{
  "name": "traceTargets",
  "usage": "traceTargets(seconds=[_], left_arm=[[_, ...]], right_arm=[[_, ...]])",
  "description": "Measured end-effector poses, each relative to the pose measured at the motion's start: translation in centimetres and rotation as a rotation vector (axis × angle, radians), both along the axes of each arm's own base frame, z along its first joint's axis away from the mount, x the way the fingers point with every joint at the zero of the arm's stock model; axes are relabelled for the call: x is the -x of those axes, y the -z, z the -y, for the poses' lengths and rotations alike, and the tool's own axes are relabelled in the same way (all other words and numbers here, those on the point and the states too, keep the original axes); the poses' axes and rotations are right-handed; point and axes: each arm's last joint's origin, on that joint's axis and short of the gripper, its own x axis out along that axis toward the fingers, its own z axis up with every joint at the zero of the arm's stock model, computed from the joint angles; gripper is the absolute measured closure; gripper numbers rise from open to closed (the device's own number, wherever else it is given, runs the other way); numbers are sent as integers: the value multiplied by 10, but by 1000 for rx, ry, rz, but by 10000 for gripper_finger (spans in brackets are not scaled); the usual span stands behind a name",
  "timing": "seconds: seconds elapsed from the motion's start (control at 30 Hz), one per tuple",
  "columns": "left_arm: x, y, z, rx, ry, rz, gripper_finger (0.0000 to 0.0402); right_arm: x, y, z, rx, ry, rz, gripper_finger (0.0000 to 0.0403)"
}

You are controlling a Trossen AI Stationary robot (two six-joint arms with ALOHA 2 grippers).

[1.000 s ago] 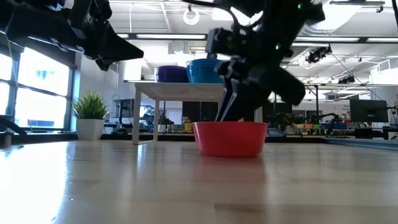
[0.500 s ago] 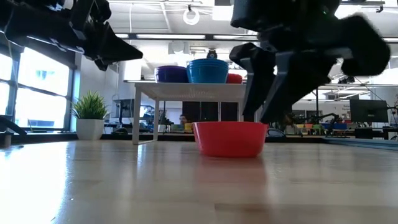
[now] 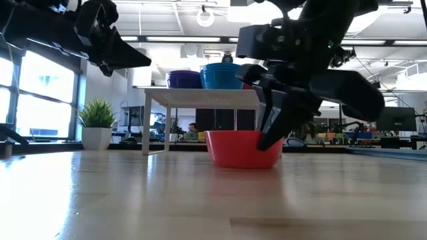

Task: Pick & Place Mini bowls
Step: Stack the red bowl on the red bowl on the shelf

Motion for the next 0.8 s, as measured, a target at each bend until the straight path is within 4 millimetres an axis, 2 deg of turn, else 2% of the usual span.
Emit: traceTargets(seconds=[0.27, 0.4, 0.6, 0.8], left_arm=[[2, -1, 0, 2, 0, 2, 401], [8, -5, -1, -3, 1, 1, 401], [14, -9, -1, -27, 38, 4, 401], [13, -10, -1, -64, 113, 8, 401]], right_arm=[[4, -4, -3, 5, -54, -16, 399], [11, -28, -3, -13, -58, 23, 400], [38, -96, 12, -89, 29, 173, 401], [64, -190, 51, -66, 223, 358, 402]])
